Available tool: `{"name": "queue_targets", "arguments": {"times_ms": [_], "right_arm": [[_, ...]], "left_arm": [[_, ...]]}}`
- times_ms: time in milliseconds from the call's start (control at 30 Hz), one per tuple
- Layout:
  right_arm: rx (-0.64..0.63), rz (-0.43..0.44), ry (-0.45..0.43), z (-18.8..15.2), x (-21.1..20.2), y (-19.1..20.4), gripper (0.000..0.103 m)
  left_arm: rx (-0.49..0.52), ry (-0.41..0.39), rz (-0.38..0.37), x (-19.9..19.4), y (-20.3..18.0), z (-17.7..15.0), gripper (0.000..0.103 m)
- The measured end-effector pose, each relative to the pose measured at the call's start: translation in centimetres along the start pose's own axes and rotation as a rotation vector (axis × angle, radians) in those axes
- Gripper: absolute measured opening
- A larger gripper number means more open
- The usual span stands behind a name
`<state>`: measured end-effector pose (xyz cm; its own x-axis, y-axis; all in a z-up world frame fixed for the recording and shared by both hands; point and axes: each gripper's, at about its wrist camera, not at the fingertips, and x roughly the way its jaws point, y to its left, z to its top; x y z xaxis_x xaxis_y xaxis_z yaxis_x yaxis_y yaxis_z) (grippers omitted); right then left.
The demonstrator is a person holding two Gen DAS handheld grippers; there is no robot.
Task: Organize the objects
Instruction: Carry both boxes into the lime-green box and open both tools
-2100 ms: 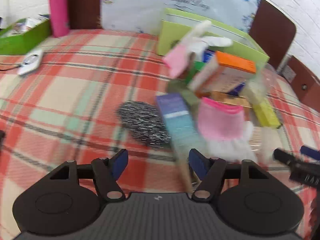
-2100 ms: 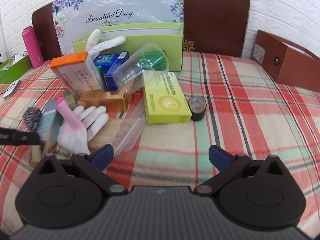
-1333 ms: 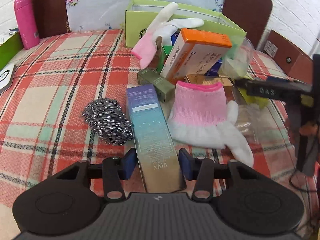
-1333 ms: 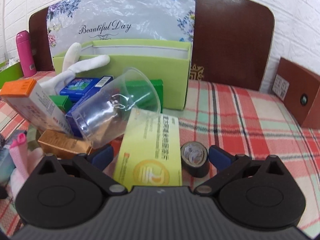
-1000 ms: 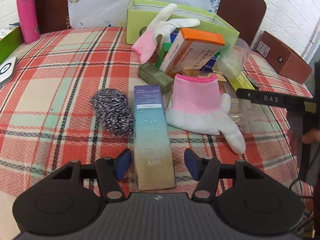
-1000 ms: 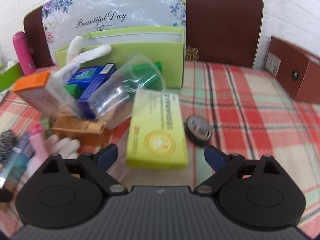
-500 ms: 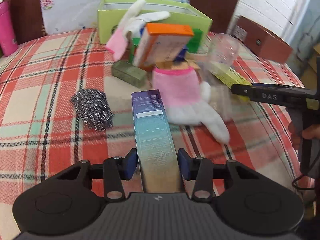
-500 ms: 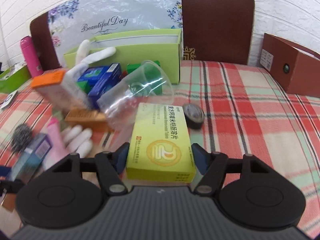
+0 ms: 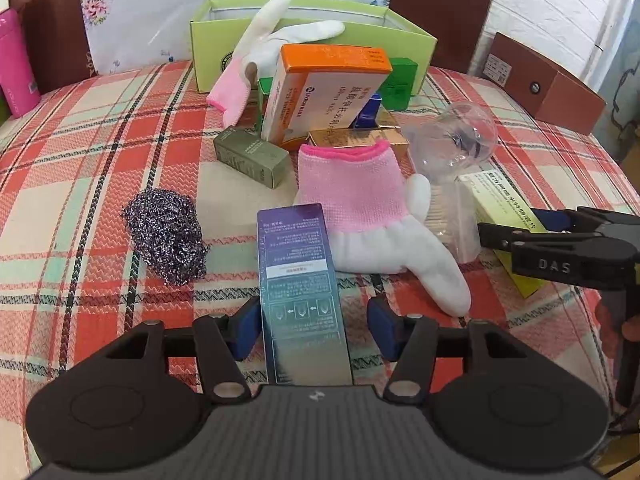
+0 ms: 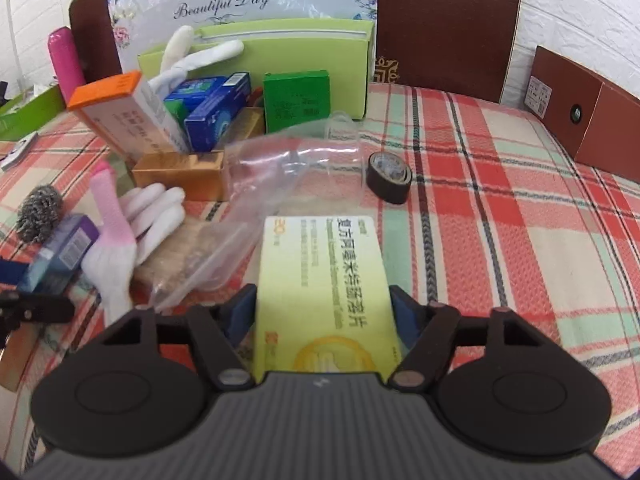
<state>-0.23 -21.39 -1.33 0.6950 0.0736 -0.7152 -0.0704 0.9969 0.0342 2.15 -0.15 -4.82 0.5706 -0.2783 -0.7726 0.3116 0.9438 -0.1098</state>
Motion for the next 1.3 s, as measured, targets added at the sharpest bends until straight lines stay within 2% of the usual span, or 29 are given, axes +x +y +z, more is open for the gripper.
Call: {"name": "queue_targets", "arguments": {"times_ms": [33, 133, 267, 433, 600, 767, 900, 1033, 1133, 1300], "right_arm": [[0.007, 0.005, 0.002, -0.4, -0.5, -0.1, 0.066], [0.024, 0.024, 0.010, -1.3, -2.6, -0.1, 0.065], [0.036, 0.113, -0.059, -0.4, -6.4, -0.2, 0.065], [0.011, 0.187, -0.209, 4.5, -8.9, 0.1, 0.065], [-0.015, 0.221, -0.311, 11.3, -8.5, 0.6, 0.065], [-0.015, 0.216, -0.344, 18.1, -5.3, 1.1, 0.065], [0.008, 0.175, -0.334, 22.3, -0.7, 1.3, 0.065], [0.046, 0.133, -0.269, 24.9, 5.6, 0.8, 0.065], [0.058, 0.104, -0.222, 26.0, 10.1, 0.3, 0.065], [0.071, 0.087, -0.146, 25.9, 15.2, 0.2, 0.065]], "left_arm": [[0.014, -0.005, 0.015, -0.2, 0.0, -0.2, 0.043], [0.000, 0.014, -0.023, -1.2, 0.7, -0.4, 0.043], [0.008, -0.048, -0.036, -4.3, 1.2, -0.2, 0.043], [-0.012, -0.182, -0.085, -7.9, 2.2, 3.5, 0.043], [0.000, -0.330, -0.072, -10.0, 2.3, 9.4, 0.043], [-0.013, -0.419, -0.040, -8.6, 2.7, 16.5, 0.043], [-0.034, -0.421, -0.010, -4.1, 3.4, 21.9, 0.043], [-0.058, -0.425, 0.034, 0.6, 4.4, 25.9, 0.043], [-0.057, -0.387, 0.054, 4.3, 5.3, 28.2, 0.043], [-0.017, -0.295, 0.072, 9.0, 6.3, 28.7, 0.043]]}}
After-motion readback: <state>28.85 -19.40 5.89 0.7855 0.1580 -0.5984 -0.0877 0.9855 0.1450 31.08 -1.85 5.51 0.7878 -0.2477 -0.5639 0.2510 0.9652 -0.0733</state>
